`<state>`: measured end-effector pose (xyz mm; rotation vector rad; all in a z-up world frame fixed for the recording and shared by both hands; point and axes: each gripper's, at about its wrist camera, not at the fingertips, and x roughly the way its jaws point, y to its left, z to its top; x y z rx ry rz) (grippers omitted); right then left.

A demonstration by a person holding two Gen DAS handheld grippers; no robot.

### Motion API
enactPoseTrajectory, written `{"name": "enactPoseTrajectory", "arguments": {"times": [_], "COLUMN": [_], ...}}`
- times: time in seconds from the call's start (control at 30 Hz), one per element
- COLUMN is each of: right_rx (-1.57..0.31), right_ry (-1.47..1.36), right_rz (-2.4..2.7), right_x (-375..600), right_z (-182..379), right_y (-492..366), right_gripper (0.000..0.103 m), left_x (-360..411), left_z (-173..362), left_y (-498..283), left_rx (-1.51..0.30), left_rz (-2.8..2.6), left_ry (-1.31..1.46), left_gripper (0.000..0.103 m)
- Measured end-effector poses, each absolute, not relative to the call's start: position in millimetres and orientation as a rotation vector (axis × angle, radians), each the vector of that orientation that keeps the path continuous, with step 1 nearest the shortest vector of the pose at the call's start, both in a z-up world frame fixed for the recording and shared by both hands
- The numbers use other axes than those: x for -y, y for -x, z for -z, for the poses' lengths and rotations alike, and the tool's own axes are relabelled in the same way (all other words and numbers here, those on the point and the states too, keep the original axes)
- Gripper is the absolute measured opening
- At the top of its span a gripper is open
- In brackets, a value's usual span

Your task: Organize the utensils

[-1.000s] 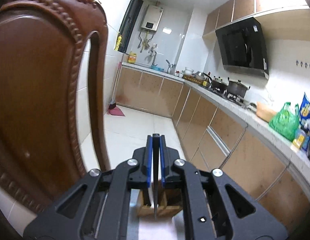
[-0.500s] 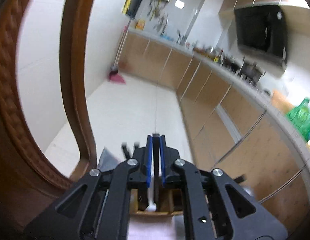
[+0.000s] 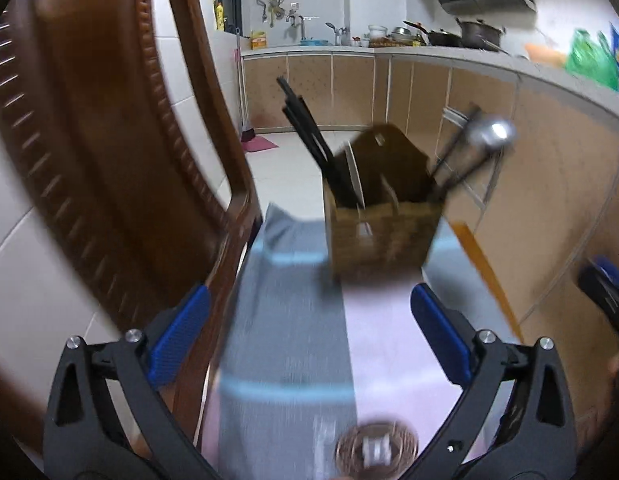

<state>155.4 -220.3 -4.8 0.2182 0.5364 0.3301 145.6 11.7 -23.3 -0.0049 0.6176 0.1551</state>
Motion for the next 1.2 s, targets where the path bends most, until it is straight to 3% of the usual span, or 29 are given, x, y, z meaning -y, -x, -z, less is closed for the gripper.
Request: {"name": "enactPoseTrajectory", "arguments": {"times": [0.3, 0.57, 1.2], "right_rx": [-0.534, -0.603, -0.604], "right_ry": [-0.041, -0.085, -0.055], "right_rz": [-0.379, -0.335, -0.303], "right_x": [179.1, 188.5, 180.9], "right_z": [-5.2, 13.7, 24.3], "right_y": [-108.8, -72.9, -83.7], "right_gripper": [0.1, 0.1, 0.1], "left_x": [-6.1, -15.6, -14.8], "left_z": [49.5, 57.0, 56.5], "left_y": [-72.6, -77.8, -75.4], "left_rx": [-0.621, -0.679, -0.681], "left_rz": [-0.201, -0.201, -0.159], "left_ry": [0.066, 0.101, 0.109], "left_gripper": [0.099, 0.099, 0.099]}}
